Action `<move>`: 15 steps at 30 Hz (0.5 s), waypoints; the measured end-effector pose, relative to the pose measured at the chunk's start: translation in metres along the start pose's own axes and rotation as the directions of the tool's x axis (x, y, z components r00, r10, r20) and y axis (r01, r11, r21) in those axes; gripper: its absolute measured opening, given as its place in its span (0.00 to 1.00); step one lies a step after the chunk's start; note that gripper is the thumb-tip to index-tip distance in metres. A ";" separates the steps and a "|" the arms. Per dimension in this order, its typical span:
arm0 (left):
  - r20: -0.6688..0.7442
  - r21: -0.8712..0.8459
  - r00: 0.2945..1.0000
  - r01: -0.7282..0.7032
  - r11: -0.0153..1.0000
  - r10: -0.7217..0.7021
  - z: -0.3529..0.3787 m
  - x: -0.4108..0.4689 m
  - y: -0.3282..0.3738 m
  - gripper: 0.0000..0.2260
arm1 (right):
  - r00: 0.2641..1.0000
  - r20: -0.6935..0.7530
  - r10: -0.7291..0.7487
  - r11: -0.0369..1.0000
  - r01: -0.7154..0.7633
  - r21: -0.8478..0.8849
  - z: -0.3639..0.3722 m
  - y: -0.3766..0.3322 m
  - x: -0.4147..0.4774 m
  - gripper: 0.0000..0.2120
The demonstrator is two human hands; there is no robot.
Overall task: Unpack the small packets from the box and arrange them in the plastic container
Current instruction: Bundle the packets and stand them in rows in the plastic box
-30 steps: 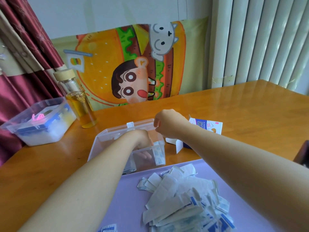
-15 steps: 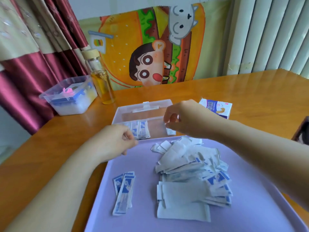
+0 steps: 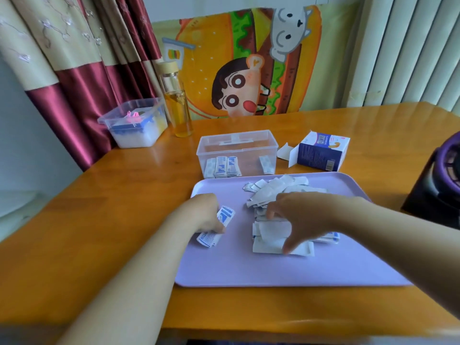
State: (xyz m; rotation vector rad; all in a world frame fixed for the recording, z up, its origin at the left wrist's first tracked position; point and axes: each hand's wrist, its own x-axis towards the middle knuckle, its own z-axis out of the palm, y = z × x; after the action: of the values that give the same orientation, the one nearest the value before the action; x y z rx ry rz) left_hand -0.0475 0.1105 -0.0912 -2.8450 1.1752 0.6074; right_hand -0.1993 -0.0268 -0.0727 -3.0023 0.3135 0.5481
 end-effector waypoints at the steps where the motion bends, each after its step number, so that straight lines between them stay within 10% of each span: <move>1: 0.016 -0.048 1.000 -0.008 0.999 0.009 0.000 0.000 0.000 0.14 | 1.000 -0.013 0.009 1.000 -0.008 0.003 0.005 0.000 0.001 0.30; 9: -0.018 -0.384 0.998 -0.055 0.922 0.052 0.010 0.000 -0.009 0.04 | 1.000 0.023 0.015 0.982 -0.019 0.187 0.003 0.012 0.000 0.19; 12: 0.054 -0.864 0.999 0.047 0.501 -0.001 0.014 -0.005 -0.014 0.06 | 0.999 -0.025 0.048 0.984 -0.043 0.173 0.002 0.018 0.002 0.15; 15: 0.053 -0.992 0.998 0.055 0.118 -0.019 0.018 -0.010 -0.014 0.08 | 0.993 -0.087 0.079 0.980 -0.061 0.191 0.002 0.023 0.003 0.11</move>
State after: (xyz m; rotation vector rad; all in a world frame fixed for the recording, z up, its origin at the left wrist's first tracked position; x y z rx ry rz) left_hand -0.0511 0.1298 -0.1061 -3.7423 0.7054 2.2137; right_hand -0.2022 -0.0496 -0.0760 -2.8475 0.4517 0.3606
